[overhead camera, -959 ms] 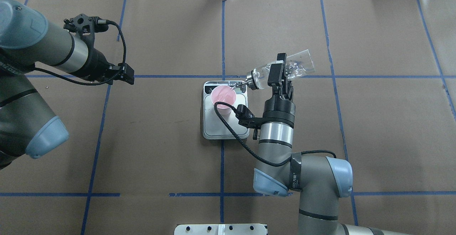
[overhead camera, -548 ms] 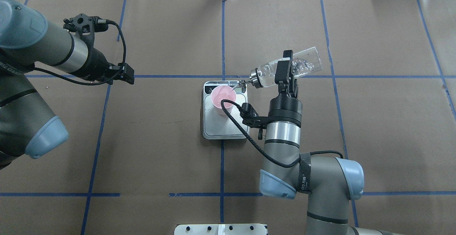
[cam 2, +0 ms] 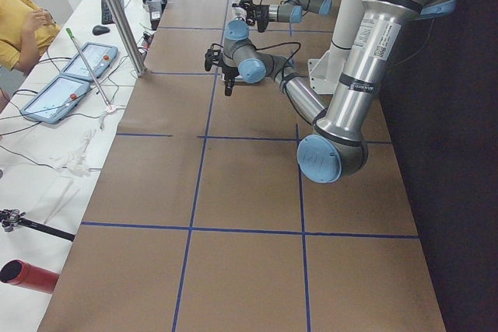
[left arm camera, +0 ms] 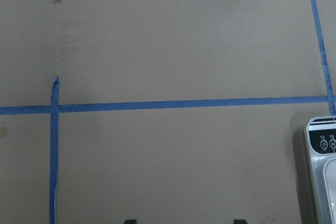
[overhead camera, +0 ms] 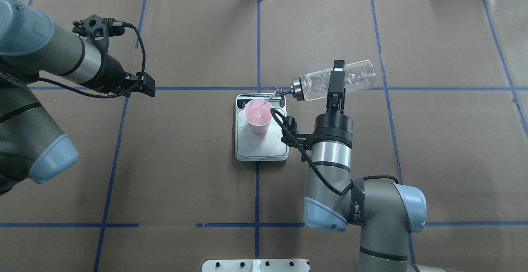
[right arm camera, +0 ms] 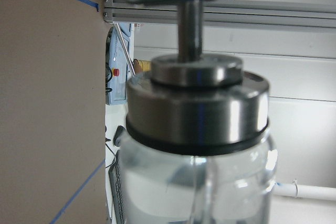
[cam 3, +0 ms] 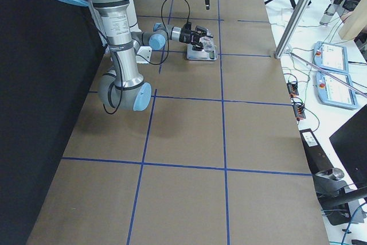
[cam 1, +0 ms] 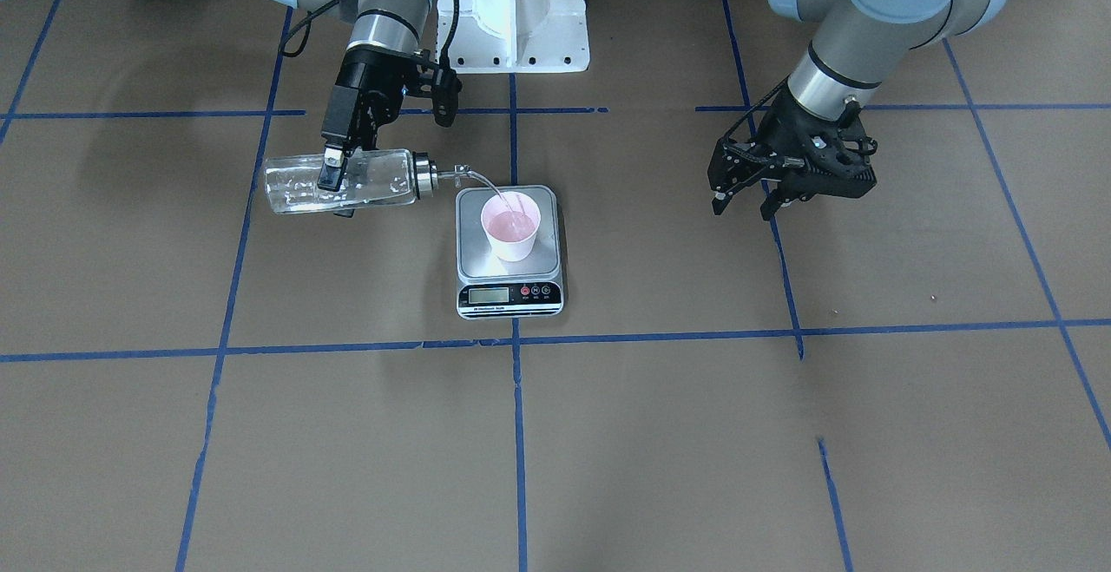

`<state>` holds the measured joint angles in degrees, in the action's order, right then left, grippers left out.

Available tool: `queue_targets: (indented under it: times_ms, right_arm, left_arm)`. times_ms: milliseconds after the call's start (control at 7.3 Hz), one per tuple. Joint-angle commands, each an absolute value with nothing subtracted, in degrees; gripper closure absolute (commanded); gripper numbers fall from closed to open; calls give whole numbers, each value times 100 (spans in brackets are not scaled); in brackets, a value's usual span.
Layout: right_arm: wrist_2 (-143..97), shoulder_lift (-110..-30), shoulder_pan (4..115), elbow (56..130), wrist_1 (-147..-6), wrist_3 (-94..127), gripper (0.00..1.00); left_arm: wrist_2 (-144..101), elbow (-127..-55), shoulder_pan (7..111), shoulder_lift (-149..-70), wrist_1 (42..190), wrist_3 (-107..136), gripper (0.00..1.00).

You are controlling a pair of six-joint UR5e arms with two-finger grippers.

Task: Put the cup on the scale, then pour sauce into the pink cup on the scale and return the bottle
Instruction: 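Tilt the bottle upright and carry it back away from the cup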

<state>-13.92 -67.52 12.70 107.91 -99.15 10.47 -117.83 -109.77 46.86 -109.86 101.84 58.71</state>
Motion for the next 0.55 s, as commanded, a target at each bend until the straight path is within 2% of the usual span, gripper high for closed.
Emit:
queue_targets:
  times_ms: [0, 137, 411]
  right_arm:
    - [-1659, -6812, 1213, 10793, -9835, 2499, 100]
    - [-1940, -6812, 1187, 10793, -9635, 3514, 100]
    - [-2949, -7029, 1204, 10784, -7963, 5014, 100]
  left_arm:
    - [-11777, -10986, 4685, -10986, 10178, 5871, 31]
    - [-11777, -10978, 4685, -10986, 10178, 5871, 31]
    - [-11777, -10986, 4685, -10986, 10178, 5871, 31]
